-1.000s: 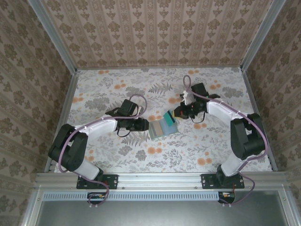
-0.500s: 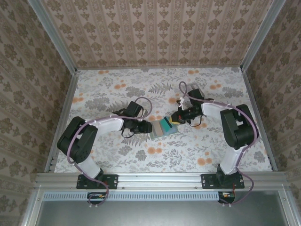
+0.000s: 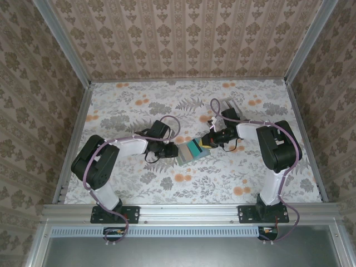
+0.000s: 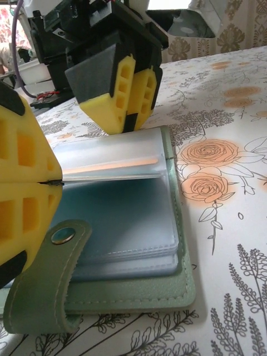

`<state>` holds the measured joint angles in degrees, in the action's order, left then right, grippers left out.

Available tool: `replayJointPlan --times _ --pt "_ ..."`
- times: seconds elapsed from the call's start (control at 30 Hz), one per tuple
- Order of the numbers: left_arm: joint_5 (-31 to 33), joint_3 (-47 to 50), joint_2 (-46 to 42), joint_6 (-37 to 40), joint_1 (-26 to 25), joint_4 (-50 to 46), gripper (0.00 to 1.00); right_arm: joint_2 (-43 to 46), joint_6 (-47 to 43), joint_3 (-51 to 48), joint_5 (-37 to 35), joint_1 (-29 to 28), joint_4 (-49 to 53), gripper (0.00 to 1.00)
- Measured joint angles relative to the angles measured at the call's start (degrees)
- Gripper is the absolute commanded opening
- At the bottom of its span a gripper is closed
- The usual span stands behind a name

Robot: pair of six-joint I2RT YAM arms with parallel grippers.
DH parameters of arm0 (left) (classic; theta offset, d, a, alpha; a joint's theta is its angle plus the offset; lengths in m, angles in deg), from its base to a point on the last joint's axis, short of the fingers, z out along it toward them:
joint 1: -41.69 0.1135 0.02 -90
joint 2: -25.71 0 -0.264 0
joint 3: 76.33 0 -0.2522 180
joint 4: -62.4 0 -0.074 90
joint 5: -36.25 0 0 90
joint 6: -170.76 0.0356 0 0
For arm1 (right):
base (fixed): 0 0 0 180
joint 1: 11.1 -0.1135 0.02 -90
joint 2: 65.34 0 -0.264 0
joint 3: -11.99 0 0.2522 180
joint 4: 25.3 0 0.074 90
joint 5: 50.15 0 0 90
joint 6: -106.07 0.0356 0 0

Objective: Put the credit cards into the card holder

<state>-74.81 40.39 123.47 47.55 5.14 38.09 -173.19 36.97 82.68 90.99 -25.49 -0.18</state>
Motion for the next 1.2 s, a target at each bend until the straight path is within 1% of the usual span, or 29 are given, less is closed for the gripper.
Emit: replayJointPlan --times 0.13,0.27,0.53,0.87,0.97,1.2 --pt "-0.2 -0.3 0.4 0.0 0.8 -0.4 0.14 0.0 -0.4 -1.2 0.8 0.0 -2.3 0.0" --pt "-1.1 -1.6 1.6 0.5 1.6 -1.9 0.11 0.0 -0.9 -2.2 2.1 0.0 -4.8 0.0" --pt "-1.5 -3.3 2.7 1.6 2.1 -3.4 0.08 -0.3 -0.9 -3.4 4.1 0.0 -8.4 0.0" --pt "-1.7 -3.5 2.9 2.0 2.5 -3.5 0.08 -3.8 0.7 -3.6 5.4 -0.1 -11.4 0.0" --pt "-1.7 -3.5 2.9 2.0 2.5 -3.4 0.07 -3.7 3.2 -5.4 5.5 -0.4 -15.7 0.0" --pt "-1.9 -3.3 2.9 2.0 2.6 -3.1 0.06 -2.6 11.1 -11.4 3.5 -2.1 -30.5 0.0"
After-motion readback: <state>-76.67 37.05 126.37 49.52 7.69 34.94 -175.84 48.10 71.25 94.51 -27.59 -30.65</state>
